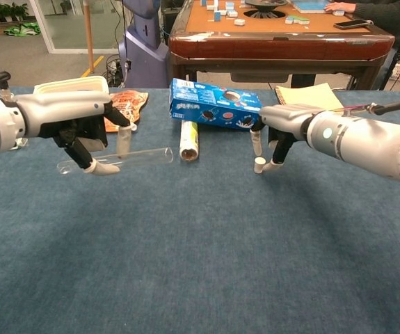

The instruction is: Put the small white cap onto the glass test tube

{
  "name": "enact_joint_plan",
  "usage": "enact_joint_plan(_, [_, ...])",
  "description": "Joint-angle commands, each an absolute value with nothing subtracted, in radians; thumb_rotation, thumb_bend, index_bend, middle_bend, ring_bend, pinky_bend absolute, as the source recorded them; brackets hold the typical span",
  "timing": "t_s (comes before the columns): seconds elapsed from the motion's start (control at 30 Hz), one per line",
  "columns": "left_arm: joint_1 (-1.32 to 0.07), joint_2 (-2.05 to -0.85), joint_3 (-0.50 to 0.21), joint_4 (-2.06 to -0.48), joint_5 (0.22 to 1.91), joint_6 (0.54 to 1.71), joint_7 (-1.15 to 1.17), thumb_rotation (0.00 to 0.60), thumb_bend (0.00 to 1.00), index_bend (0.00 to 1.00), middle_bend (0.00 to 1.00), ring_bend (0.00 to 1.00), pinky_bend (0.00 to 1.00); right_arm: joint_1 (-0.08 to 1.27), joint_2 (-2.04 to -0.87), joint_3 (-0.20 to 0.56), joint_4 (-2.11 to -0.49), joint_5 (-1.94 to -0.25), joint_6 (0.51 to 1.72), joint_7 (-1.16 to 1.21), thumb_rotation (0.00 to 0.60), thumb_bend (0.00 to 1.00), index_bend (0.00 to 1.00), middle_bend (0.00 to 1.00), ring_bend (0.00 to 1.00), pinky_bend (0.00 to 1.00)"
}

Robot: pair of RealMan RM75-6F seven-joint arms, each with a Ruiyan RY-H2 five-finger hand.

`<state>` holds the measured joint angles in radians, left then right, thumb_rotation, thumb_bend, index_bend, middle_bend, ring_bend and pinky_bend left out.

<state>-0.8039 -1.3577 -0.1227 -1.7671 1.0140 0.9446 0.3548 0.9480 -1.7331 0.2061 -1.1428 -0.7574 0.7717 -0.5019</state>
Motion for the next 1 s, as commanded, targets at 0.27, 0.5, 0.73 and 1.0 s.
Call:
enact_joint_plan(0.27, [-0.805, -1.357, -0.122, -1.768, 1.013, 0.945, 0.356, 0.6, 0.26, 0.61, 1.0, 1.0, 1.0, 0.96, -1.744, 0.208, -1.131, -0.741, 0.767, -0.515, 0.6, 0.21, 0.52, 0.97, 1.0, 1.0])
enact_joint_plan(0.5, [-0.804, -1.355, -0.121, -1.767, 1.013, 0.946, 0.356, 0.6, 0.26, 0.61, 1.0, 1.0, 1.0, 0.966, -1.752, 0.207, -1.128, -0.73, 0.767, -0.525, 0.6, 0.25, 0.54, 0.97, 1.0, 1.0])
enact_joint_plan(0.73, [-0.803, -1.354, -0.119, -1.765, 1.011, 0.944, 0.355, 0.6, 0.26, 0.61, 1.0, 1.0, 1.0, 0.969, -1.755, 0.206, -1.122, -0.714, 0.765, -0.534, 0.6, 0.26, 0.54, 0.97, 1.0, 1.0])
enact_joint_plan(1.0, [-0.802, -1.355, -0.119, -1.761, 1.01, 0.944, 0.351, 0.6, 0.26, 0.61, 1.0, 1.0, 1.0, 0.97, -1.755, 0.207, -1.125, -0.706, 0.766, -0.534, 0.6, 0.28, 0.59, 0.97, 1.0, 1.0])
